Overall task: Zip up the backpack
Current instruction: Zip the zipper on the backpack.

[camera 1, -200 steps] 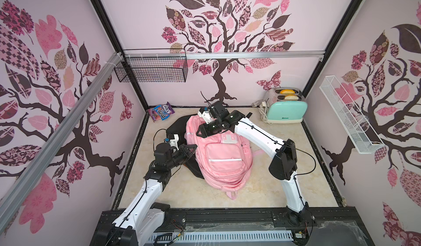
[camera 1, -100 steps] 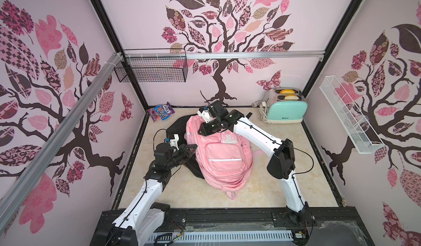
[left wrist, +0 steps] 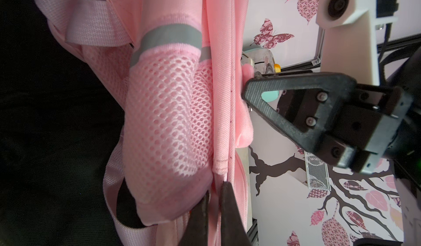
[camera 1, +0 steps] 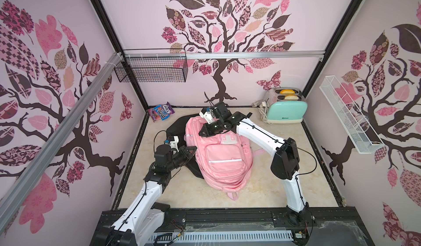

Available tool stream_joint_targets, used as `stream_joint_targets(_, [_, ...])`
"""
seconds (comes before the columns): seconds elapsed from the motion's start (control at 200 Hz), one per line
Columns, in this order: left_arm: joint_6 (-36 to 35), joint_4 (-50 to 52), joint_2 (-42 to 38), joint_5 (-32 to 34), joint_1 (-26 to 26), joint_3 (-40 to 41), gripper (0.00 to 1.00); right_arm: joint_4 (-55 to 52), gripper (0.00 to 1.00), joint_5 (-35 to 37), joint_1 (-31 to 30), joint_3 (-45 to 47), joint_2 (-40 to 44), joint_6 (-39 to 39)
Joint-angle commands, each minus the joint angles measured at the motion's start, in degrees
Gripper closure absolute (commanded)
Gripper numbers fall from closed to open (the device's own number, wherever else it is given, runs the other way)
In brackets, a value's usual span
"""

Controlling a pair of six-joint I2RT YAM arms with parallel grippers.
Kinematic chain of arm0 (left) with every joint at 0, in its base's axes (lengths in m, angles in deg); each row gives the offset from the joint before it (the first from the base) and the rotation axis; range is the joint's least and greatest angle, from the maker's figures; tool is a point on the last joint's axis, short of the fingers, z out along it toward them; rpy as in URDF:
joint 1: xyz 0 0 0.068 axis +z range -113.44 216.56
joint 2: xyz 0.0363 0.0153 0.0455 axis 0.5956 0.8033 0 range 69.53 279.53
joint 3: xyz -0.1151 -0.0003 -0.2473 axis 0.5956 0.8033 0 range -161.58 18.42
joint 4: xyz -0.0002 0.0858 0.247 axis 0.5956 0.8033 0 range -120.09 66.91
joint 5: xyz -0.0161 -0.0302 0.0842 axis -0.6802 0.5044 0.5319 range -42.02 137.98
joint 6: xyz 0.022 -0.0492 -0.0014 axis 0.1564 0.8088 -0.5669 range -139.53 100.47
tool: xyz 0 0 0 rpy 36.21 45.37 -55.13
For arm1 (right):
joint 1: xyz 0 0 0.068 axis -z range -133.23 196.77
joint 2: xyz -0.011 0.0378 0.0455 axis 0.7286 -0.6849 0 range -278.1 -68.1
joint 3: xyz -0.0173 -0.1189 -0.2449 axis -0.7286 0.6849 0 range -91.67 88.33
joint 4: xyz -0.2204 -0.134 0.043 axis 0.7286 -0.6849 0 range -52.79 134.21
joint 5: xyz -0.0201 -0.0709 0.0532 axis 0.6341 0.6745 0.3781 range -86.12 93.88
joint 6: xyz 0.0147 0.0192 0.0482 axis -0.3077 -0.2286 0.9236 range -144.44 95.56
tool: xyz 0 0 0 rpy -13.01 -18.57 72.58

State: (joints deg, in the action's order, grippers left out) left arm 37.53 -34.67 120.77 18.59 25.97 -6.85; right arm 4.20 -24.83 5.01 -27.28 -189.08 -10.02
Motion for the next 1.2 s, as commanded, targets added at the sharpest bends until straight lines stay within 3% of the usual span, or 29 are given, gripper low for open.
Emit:
stream_joint_targets(0.0, [-1.16,-2.24,-1.72,1.39,0.1,-1.31,1.0,4.82,0.9,-4.77,2.03,3.08,3.31,3.6])
stream_joint_targets(0.405, [-1.62,-1.01,-1.41,1.88,0.11,-1.97,1.0,10.42,0.9,-7.16,3.51,9.85,4.79,6.83])
stream_joint_targets(1.195, [-1.33,-0.63,-2.38,2.32,0.12,-1.6,1.0,10.68,0.93,1.38,3.7,16.72,6.34,4.41])
